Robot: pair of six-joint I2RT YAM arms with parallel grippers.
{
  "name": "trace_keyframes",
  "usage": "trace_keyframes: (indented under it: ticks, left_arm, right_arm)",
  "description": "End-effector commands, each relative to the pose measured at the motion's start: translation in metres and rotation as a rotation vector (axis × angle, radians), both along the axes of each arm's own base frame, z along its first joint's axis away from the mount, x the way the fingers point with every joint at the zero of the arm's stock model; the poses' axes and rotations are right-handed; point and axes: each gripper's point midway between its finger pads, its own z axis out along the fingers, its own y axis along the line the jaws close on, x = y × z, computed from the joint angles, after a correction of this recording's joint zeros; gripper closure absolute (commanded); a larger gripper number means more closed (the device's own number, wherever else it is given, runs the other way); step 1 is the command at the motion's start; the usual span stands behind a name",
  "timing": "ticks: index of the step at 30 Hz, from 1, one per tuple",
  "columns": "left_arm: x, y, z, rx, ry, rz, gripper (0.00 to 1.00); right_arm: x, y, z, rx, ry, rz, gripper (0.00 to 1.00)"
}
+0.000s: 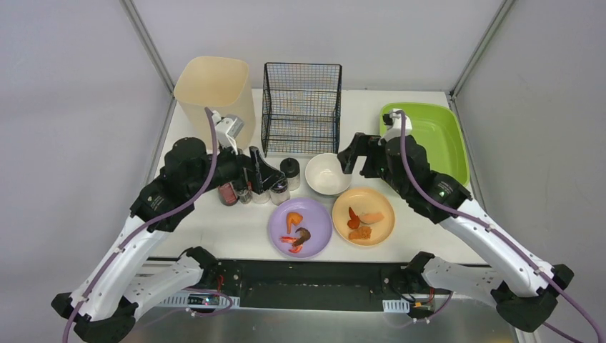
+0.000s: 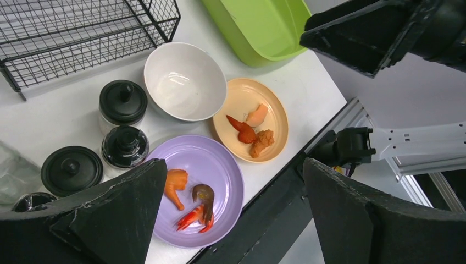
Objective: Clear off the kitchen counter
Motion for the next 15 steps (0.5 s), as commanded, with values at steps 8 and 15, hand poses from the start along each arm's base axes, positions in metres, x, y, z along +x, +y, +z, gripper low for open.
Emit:
trace_keyframes:
  ticks: [8,15]
  left_arm:
    - [-0.02,0.031,0.029,-0.033,-0.128,0.078,0.0]
    - [-0.032,0.06,0.027,-0.021,-0.144,0.171,0.0]
  right_arm:
    - [0.003,0.052,0.015,0.006,-0.003,0.223,0.01]
    - [-0.001,0.1,0.018,0.041,-0.037,0.408,0.01]
